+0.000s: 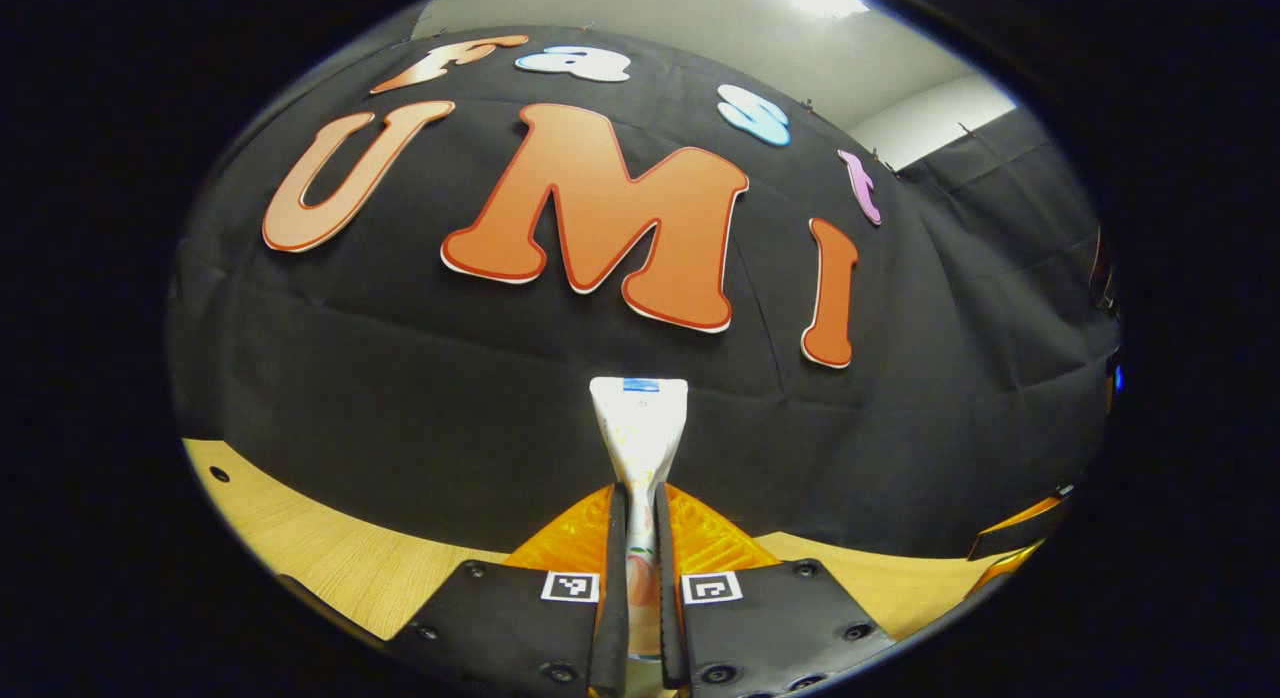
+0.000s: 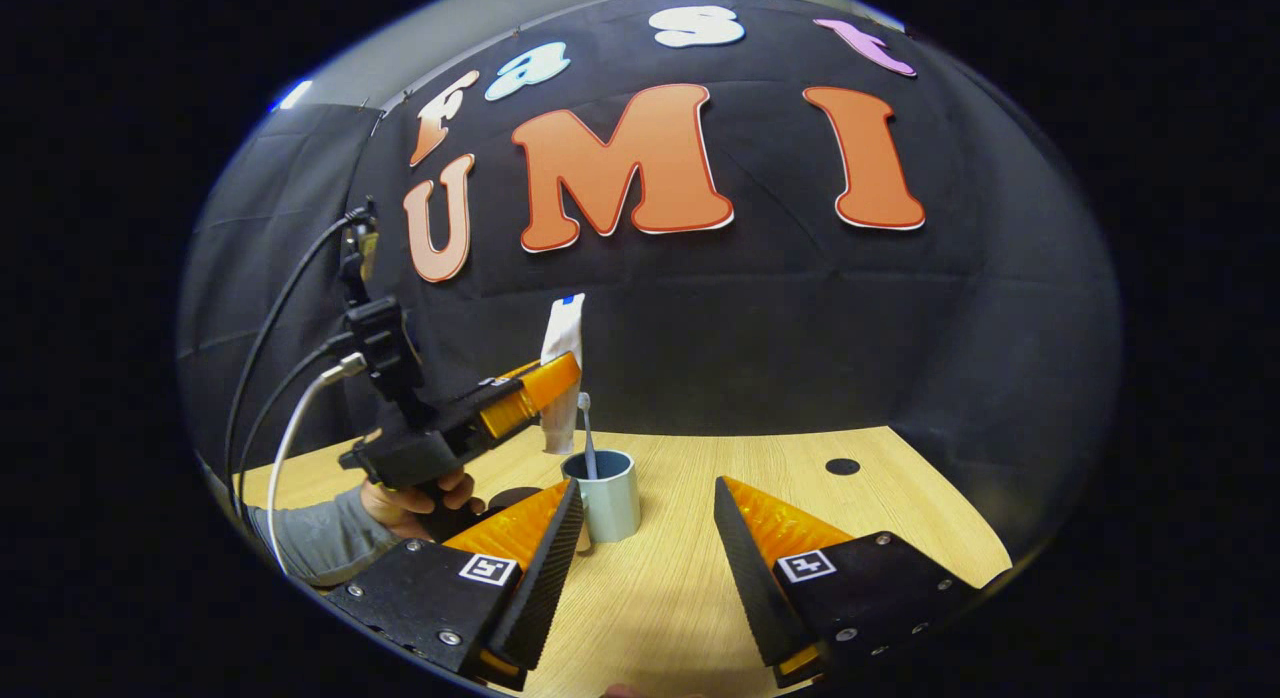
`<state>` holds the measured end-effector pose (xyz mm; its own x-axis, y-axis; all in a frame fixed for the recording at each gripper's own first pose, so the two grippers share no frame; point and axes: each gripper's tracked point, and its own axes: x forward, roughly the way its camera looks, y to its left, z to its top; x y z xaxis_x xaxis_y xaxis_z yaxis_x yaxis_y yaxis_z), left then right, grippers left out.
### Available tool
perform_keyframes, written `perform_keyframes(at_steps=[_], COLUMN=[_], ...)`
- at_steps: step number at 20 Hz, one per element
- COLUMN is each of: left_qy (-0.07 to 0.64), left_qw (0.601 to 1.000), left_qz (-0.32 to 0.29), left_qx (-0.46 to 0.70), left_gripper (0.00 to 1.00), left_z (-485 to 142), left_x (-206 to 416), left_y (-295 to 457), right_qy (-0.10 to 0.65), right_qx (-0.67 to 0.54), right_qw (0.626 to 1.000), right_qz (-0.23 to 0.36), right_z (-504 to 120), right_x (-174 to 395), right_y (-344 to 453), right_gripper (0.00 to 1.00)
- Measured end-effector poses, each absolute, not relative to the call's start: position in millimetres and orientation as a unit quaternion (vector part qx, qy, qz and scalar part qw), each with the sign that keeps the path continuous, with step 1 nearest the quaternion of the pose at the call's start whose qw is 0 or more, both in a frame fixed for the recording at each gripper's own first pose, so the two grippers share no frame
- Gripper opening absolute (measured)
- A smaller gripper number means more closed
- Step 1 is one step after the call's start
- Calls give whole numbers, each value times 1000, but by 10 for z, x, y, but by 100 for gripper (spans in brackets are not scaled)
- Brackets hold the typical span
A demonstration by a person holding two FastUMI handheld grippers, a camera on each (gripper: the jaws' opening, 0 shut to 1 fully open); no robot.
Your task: Put the toothbrush and toothpaste on the desktop into the cup, then pick up the cup and place it on the coaster on the desktop.
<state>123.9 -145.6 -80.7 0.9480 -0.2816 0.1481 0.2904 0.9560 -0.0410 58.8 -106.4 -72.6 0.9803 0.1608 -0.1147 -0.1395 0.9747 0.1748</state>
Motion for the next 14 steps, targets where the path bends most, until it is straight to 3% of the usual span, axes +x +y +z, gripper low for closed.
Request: perform_keyframes(at_steps=[11,14], left_qy=[-10,10], left_qw=[984,983], left_qz=[-177,-184], left_qx=[8,11], left_gripper=[19,31], left_z=[-1373,-1390], left_x=[1378,1329], left_y=[-1756,-1732], right_qy=[70,74], right_qx=[98,92], right_qw=[990,990], right_qz=[70,70], right_z=[-785,-792], right_x=[495,530], right_y=[-1159,-1118], right_gripper=[80,80])
